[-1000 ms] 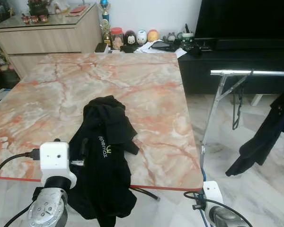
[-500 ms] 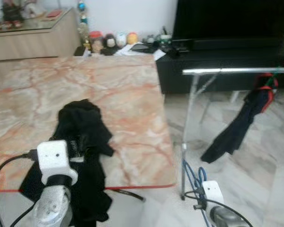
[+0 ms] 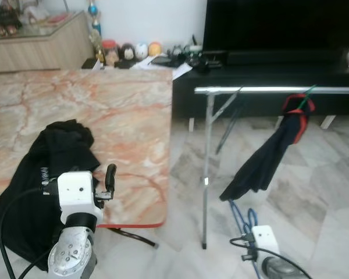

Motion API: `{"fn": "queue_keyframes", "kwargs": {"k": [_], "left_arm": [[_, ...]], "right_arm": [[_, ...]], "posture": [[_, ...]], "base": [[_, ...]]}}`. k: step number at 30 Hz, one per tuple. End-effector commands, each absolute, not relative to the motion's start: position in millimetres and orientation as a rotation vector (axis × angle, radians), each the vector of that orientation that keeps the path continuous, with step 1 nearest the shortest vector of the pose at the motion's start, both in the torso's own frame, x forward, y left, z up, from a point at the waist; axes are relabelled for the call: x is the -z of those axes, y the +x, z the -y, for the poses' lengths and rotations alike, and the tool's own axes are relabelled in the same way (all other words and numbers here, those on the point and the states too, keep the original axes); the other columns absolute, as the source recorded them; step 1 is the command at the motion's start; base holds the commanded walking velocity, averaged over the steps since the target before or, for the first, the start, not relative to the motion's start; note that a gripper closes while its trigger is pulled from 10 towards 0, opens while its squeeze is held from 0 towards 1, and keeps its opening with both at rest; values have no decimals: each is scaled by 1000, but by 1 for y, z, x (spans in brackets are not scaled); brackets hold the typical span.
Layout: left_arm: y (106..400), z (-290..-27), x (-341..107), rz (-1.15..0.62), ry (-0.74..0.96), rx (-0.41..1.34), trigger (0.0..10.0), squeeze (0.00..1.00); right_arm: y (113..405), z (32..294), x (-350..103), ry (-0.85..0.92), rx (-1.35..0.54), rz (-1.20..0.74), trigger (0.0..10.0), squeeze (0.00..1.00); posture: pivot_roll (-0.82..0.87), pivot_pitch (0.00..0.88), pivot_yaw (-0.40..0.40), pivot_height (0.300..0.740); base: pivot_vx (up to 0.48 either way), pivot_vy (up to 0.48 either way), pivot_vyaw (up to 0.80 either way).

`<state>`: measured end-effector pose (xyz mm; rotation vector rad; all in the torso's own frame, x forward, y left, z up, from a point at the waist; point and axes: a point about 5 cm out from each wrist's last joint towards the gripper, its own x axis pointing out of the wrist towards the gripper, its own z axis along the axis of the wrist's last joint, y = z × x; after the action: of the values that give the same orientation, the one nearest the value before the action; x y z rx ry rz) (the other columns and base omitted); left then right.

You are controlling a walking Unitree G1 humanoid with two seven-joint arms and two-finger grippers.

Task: Hang hanger

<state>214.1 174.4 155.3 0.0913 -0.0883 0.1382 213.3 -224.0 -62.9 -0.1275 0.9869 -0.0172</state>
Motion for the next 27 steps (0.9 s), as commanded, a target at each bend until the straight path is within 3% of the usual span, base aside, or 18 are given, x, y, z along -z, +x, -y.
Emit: {"fn": "queue_keyframes", "kwargs": {"k": [1, 27], "left_arm": [[214, -177, -157, 96, 106, -144, 10000, 0], [219, -165, -153, 88, 97, -72, 10000, 0]], "right_arm": [[219, 215, 62, -113, 1, -967, 10000, 0], [216, 215, 63, -109, 10, -969, 10000, 0]], "posture": [[-6, 0, 16, 740], [-17, 0, 19, 740]], "base": [[0, -480, 0], [0, -480, 0]]}}
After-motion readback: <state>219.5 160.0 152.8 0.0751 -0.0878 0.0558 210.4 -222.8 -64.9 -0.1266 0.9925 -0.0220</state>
